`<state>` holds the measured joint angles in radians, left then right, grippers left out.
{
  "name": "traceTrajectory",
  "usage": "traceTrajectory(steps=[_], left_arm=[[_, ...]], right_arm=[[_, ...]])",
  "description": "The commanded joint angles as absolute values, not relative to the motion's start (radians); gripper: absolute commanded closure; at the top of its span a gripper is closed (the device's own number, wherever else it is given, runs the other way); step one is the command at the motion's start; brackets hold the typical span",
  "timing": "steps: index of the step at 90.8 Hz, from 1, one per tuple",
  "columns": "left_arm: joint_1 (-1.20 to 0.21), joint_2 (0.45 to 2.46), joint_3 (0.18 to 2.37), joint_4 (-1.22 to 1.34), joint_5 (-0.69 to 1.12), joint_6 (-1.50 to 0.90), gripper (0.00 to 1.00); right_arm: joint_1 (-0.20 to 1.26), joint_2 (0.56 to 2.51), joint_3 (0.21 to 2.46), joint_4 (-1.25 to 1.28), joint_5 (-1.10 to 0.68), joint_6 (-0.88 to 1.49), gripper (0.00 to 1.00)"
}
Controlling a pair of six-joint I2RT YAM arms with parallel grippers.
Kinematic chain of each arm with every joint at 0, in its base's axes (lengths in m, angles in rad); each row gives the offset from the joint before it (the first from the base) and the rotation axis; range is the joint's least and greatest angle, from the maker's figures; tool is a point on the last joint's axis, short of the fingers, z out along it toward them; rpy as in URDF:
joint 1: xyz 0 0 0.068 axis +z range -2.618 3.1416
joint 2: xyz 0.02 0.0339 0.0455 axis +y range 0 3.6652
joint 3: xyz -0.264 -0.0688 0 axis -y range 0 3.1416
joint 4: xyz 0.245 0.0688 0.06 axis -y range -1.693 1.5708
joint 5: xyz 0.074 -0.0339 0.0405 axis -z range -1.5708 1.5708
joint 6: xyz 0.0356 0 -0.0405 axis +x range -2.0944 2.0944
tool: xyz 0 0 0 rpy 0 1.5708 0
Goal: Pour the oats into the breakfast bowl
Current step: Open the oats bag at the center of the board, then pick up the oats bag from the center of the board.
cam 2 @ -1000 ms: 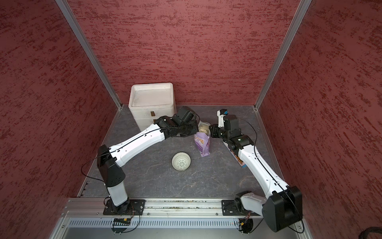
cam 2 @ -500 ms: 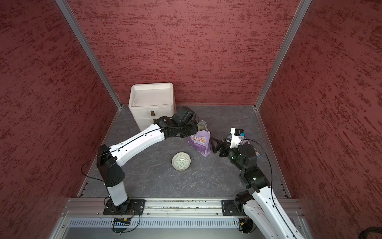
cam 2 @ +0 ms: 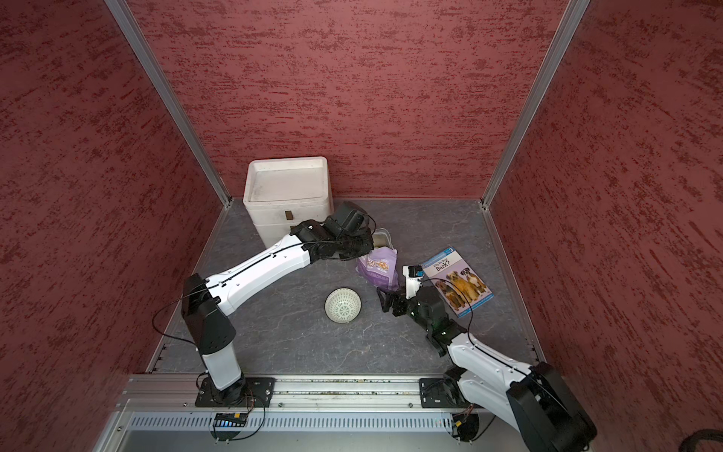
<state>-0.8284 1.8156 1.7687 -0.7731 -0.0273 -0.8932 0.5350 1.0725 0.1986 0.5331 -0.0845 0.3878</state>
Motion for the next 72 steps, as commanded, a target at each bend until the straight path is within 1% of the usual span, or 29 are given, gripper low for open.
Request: traceTrajectory(steps=[1,9,23,34,44,51,61,72], left_arm=[[-0.822,1.771,1.768,-0.794,-0.032,-0.895,1.0],[-0.823,1.764,1.764,-0.8,-0.03,-0.902,1.0],[-0.826,1.755,1.75,-0.799,-0.035,-0.916,1.0],[-0.83,1.761,1.756,-0.804,-0.034,-0.916,1.0],[-0.831,1.766,1.767,-0.82,-0.039,-0.913,1.0],[-0.83,1.767,1.773,-0.832,-0.06,-0.909,1.0],[-0.812,1.767,1.782,-0.841,-0.073,-0.89,1.0],[-0.781,1.766,1.811,-0.87,-0.071,-0.867,1.0]], right_arm=[[0.546,1.206,0.189,0.874,-0.037,0.268,0.02],[0.546,1.332,0.202,1.001,-0.076,0.227,0.02],[0.545,1.557,0.164,1.296,-0.055,0.171,0.02],[0.545,1.68,0.166,1.399,-0.087,0.127,0.03],[0.545,1.667,0.167,1.401,0.038,0.112,0.03],[0.545,1.631,0.151,1.387,0.024,0.062,0.03],[0.544,1.568,0.151,1.288,0.0,0.048,0.03],[0.544,1.574,0.172,1.263,-0.004,0.014,0.03]])
